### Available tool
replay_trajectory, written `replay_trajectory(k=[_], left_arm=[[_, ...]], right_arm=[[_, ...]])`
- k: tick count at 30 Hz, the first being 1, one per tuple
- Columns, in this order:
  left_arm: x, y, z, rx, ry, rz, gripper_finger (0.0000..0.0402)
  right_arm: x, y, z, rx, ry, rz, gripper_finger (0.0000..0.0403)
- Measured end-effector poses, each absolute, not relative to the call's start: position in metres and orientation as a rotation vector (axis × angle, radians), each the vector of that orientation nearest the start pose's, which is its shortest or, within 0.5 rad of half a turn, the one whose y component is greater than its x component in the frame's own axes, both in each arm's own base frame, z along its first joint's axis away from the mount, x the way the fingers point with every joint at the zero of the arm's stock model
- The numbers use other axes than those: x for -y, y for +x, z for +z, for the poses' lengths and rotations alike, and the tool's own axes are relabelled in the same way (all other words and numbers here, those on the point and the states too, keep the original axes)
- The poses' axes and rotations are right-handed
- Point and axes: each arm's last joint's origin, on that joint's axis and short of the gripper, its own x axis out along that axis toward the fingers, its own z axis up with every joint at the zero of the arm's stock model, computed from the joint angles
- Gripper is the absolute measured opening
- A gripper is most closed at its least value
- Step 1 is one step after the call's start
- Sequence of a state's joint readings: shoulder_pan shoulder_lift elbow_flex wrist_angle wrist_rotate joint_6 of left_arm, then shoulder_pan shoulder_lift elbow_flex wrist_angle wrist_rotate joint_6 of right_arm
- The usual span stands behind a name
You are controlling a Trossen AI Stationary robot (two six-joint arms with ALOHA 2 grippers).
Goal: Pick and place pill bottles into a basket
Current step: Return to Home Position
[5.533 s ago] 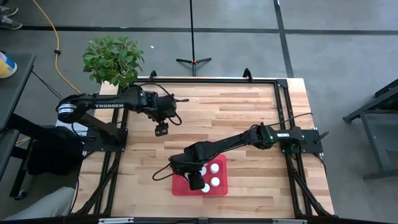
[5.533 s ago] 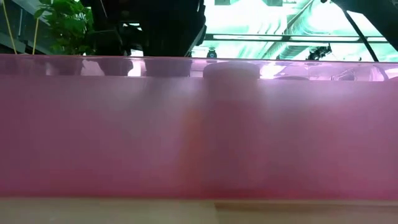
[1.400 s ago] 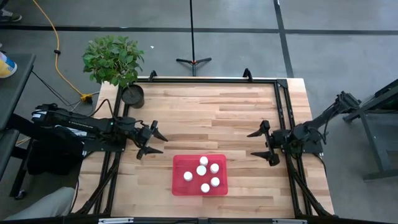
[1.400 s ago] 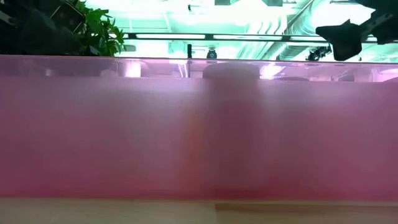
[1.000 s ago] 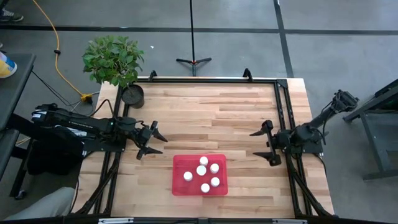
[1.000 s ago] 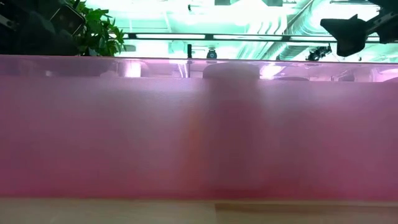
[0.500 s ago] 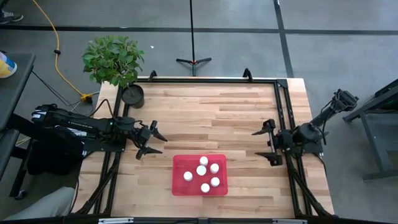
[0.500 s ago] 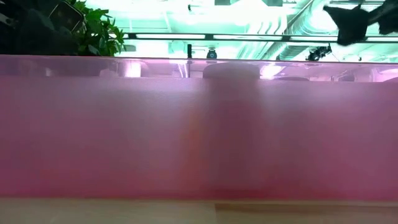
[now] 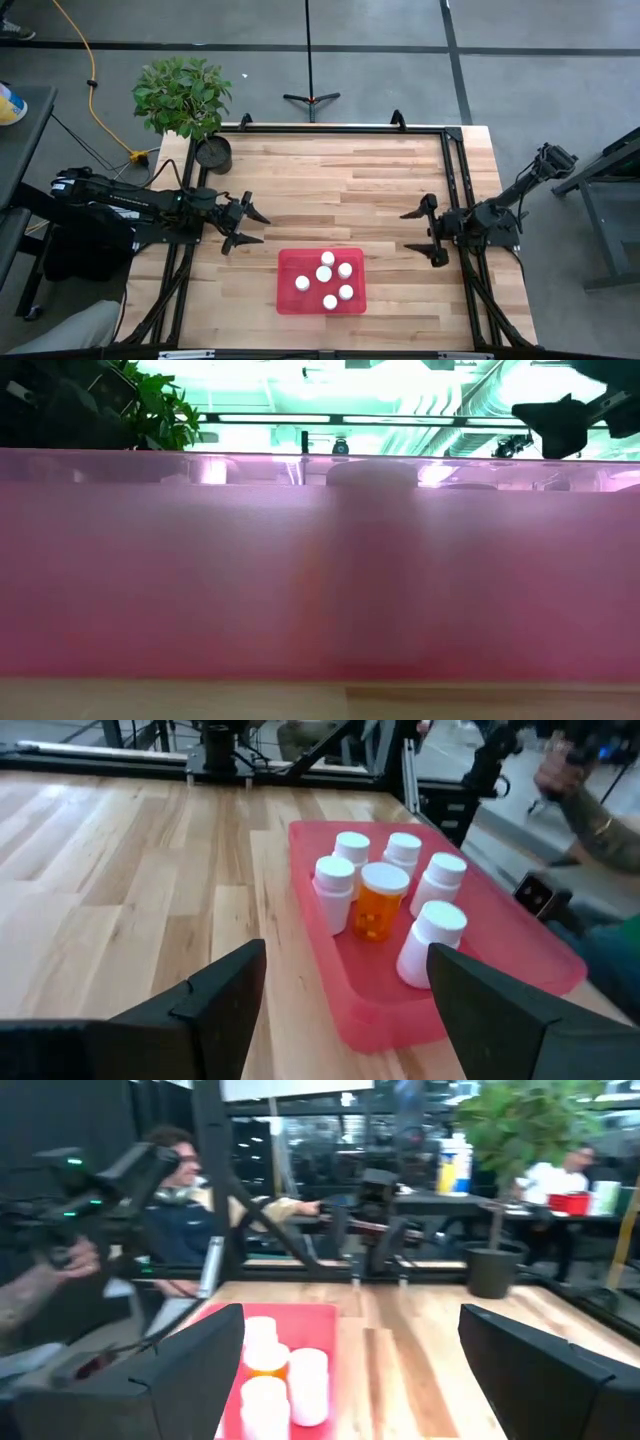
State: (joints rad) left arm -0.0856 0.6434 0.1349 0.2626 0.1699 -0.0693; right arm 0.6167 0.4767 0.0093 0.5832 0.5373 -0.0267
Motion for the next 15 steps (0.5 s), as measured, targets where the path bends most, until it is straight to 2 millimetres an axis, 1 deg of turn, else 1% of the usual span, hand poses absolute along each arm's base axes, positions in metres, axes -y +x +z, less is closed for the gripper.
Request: replay_trajectory(k=[1, 4, 9, 15], left_arm=[[0.017, 0.145, 0.172, -0.252, -0.095, -0.245, 0.0310], [0.018, 0.144, 0.176, -0.208, -0.059, -0.259, 0.0310], [0.020, 0.138, 0.191, -0.072, -0.007, -0.366, 0.0310], [0.018, 0.126, 0.191, -0.092, -0.005, -0.341, 0.0310]], right_arm=[[-0.060, 0.109, 0.179, 0.101, 0.038, 0.096, 0.0358], [-0.061, 0.109, 0.179, 0.099, 0.048, 0.141, 0.0358], [-0.063, 0.109, 0.177, 0.081, 0.076, 0.196, 0.0358], [-0.063, 0.109, 0.176, 0.077, 0.073, 0.225, 0.0358]])
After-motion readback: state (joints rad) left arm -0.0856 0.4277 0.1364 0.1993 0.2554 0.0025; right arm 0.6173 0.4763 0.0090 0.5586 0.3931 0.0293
